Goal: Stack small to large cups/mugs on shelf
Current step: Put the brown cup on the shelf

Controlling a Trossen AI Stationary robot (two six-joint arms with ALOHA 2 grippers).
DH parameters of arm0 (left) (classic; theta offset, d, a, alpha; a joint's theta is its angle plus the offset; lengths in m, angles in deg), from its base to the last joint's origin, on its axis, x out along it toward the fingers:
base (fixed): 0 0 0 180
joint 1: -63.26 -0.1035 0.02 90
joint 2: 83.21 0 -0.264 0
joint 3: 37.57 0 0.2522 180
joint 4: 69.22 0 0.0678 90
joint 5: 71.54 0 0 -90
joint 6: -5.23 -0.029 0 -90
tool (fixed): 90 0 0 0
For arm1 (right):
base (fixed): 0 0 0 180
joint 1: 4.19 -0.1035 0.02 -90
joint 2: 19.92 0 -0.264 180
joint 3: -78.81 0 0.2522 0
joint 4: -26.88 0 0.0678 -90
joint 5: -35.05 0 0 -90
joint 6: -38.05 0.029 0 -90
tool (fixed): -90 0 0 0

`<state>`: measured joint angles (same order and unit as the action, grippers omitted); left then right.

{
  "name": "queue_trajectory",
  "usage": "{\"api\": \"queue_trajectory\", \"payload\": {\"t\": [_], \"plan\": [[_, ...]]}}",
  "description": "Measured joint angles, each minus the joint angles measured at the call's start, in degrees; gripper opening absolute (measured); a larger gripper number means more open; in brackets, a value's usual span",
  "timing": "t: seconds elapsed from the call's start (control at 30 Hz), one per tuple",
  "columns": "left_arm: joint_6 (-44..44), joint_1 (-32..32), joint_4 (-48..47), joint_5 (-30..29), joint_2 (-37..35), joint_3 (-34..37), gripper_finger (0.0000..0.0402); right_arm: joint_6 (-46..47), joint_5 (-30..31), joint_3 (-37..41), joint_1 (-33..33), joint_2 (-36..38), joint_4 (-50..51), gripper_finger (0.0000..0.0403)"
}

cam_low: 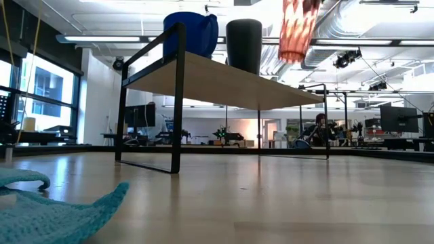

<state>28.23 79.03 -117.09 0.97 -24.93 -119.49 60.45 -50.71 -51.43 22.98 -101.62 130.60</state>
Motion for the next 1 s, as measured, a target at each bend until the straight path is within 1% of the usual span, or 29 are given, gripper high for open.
{"api": "queue_trajectory", "payload": {"t": [0.23,0.4,0.57,1.0], "plan": [[1.82,0.0,-2.0,0.01,0.0,-0.01,0.0156,-3.19,-1.67,0.68,3.31,-6.68,-0.52,0.0],[2.83,0.0,-3.94,0.02,0.0,0.0,0.0156,-4.91,-4.55,0.68,5.26,-9.66,-1.79,0.0],[2.82,0.0,-3.87,0.0,0.0,-0.01,0.0156,-5.98,-6.48,0.68,6.29,-11.3,-3.54,0.0],[2.37,0.0,-3.82,-0.09,0.0,0.0,0.0156,-7.46,-7.69,0.68,6.59,-13.15,-3.37,0.0]]}}
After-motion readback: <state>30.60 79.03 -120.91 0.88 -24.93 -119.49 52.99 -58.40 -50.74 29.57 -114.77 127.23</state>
